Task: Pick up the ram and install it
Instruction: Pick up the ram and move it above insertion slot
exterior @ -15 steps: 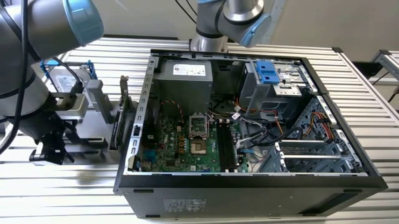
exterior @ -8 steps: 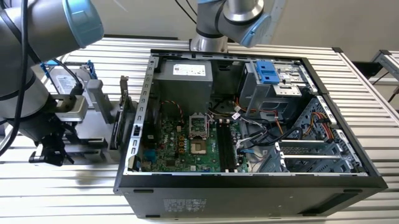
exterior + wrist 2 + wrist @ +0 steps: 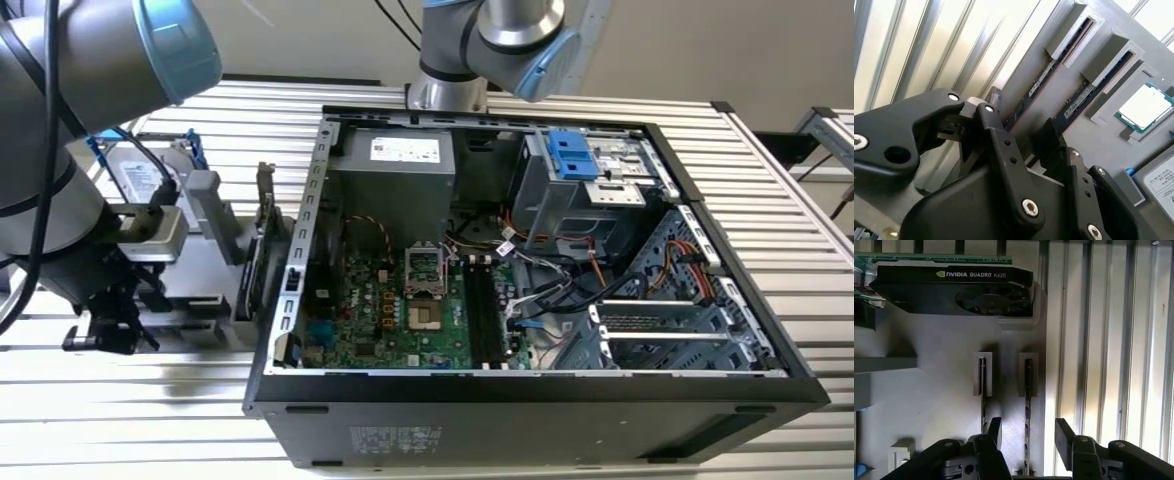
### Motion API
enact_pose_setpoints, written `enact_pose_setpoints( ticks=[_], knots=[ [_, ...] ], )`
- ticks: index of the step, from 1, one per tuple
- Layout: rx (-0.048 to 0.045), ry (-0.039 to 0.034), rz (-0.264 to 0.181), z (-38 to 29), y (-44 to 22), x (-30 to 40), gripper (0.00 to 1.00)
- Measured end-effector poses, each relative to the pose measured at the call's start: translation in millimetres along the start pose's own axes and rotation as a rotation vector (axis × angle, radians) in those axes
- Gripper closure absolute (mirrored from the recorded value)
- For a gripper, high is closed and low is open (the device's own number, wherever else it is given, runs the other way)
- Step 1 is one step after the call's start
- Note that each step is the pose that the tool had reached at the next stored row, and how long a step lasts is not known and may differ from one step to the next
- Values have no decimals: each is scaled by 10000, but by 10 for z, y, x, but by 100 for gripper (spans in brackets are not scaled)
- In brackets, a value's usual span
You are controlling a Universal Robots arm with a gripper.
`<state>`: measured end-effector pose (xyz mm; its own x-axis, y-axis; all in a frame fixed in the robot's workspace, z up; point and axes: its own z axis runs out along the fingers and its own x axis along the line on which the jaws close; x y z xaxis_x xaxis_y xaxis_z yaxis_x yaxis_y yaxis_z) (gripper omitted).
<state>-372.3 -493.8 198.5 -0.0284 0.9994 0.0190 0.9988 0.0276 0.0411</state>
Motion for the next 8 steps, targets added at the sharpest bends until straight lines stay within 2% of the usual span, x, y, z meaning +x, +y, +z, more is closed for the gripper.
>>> enact_pose_setpoints(
  ticks=[8],
  knots=[
    [-2,-13,81,11,-1,-2,0]
  ],
)
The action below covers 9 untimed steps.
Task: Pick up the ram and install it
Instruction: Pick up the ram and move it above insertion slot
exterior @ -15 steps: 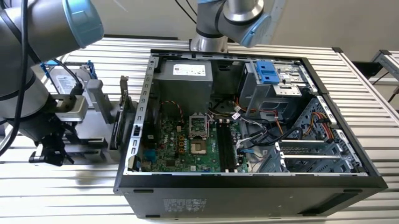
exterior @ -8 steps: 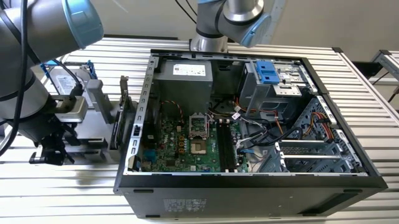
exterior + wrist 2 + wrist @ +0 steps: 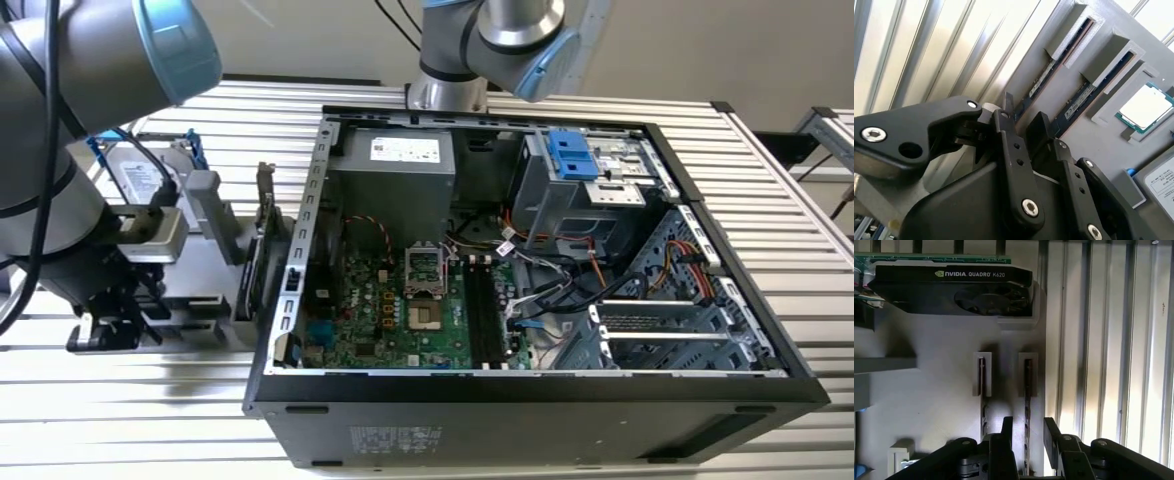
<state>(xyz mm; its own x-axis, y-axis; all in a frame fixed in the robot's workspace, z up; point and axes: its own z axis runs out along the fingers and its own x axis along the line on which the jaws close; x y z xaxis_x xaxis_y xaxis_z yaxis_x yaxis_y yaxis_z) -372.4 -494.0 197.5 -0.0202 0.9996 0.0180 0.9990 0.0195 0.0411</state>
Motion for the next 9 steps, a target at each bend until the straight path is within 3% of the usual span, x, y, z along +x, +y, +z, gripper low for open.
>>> enact_pose_setpoints(
  ticks=[9],
  knots=[
    [1,-15,68,48,-12,-3,0]
  ],
)
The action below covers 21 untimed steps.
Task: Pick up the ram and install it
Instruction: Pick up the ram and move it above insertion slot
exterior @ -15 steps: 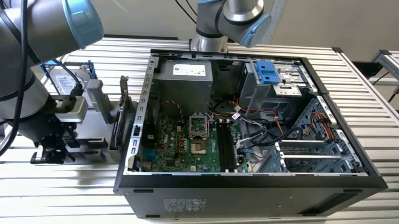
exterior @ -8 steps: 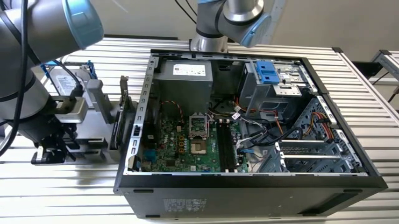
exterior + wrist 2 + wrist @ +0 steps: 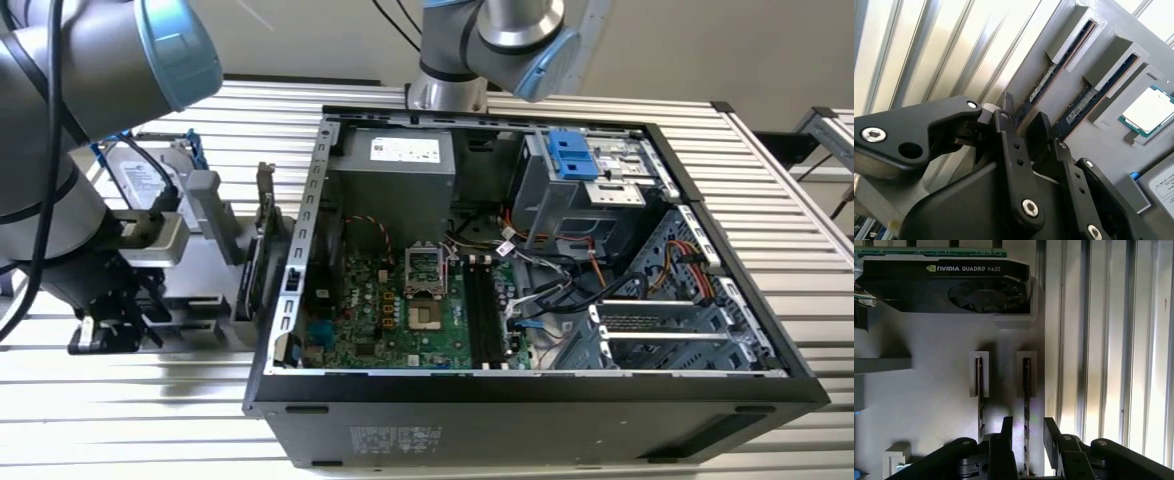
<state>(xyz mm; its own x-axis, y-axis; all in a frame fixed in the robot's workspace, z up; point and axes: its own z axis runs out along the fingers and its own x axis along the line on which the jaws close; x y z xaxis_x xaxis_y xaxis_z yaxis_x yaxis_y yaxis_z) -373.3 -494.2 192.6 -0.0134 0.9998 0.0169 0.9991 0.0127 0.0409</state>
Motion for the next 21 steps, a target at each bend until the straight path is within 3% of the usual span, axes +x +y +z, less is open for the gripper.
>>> enact_pose_setpoints(
  ticks=[4,13,14,21],
  knots=[
    [-1,-33,-2,1,0,0,0],
    [-1,-34,-2,1,0,13,0],
    [-1,-34,-2,1,0,13,100],
    [-1,-34,-2,2,0,16,100]
  ],
)
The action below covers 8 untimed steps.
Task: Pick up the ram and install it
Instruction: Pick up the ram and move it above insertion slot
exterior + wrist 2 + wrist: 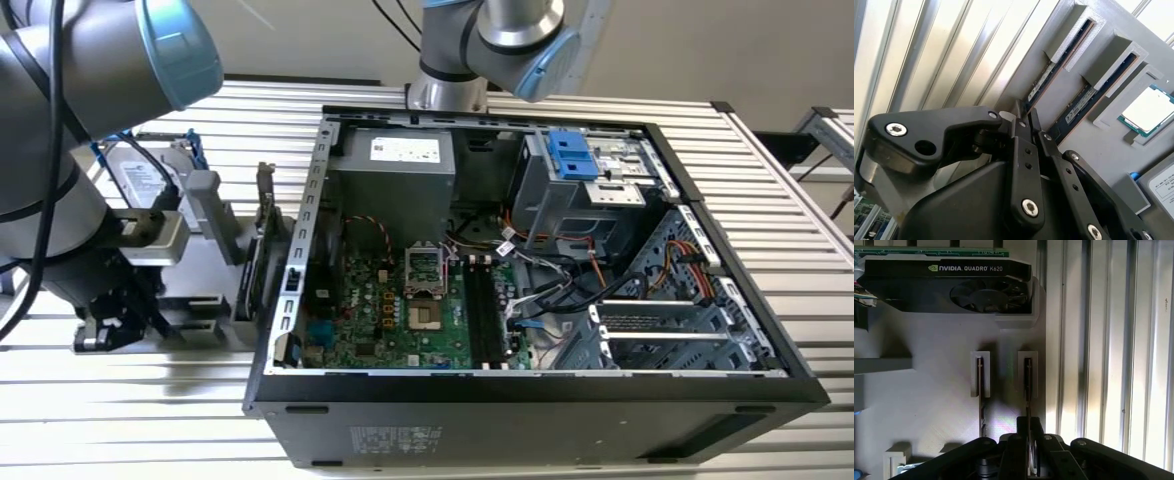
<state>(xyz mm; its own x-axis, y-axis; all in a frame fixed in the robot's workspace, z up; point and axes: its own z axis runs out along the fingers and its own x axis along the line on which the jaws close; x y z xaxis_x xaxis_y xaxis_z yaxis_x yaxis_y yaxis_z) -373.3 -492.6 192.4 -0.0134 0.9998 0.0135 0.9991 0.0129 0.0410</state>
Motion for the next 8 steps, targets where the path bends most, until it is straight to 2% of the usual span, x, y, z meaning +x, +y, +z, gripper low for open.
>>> enact_pose_setpoints(
  ticks=[8],
  knots=[
    [1,-1,6,-20,1,1,100]
  ],
)
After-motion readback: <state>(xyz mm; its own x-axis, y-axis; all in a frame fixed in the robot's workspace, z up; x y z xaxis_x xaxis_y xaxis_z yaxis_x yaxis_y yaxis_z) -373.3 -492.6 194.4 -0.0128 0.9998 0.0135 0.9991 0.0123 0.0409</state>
